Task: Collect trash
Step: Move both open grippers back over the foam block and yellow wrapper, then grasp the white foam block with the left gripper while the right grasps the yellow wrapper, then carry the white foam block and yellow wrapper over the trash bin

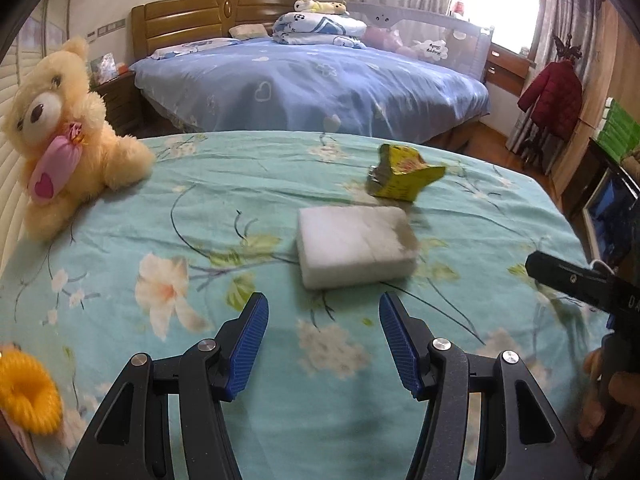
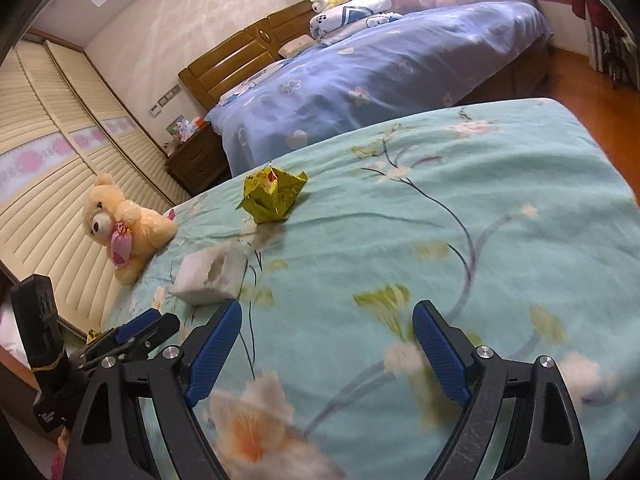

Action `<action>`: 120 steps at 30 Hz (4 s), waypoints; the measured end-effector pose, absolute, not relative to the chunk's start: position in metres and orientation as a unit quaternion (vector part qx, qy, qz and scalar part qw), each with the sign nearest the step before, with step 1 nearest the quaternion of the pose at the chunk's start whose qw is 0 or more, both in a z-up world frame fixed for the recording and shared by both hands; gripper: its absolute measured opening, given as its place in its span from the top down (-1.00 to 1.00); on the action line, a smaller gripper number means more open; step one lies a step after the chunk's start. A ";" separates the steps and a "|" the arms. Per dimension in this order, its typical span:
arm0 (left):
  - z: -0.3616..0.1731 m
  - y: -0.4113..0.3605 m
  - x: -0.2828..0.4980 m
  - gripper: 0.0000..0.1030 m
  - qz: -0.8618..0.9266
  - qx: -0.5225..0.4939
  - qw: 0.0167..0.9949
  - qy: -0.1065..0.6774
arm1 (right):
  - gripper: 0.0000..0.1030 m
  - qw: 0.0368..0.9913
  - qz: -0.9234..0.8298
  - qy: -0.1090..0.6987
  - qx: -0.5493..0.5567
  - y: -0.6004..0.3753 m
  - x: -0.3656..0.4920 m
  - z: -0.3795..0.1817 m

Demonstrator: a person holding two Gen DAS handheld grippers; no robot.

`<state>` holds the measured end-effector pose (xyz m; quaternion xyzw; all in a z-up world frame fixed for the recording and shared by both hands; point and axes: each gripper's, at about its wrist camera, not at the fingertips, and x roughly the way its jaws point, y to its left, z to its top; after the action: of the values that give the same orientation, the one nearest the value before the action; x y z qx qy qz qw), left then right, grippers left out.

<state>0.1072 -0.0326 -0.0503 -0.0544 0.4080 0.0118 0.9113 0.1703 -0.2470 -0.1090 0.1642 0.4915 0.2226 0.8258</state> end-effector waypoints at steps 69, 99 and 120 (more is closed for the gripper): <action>-0.045 -0.111 0.054 0.80 -0.105 -0.064 0.913 0.390 | 0.30 0.844 0.185 0.477 0.160 -0.303 0.086 -0.086; -0.028 -0.202 0.034 0.79 -0.167 -0.009 0.906 0.388 | 0.30 0.867 0.121 0.443 0.192 -0.389 0.041 -0.066; -0.024 -0.247 0.037 0.79 -0.201 0.014 0.901 0.384 | 0.30 0.875 0.078 0.430 0.210 -0.440 0.030 -0.060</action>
<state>0.0369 -0.2466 -0.0244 0.0144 0.3841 -0.2007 0.9011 0.0300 -0.4395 -0.0599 0.2102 0.4295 0.0783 0.8748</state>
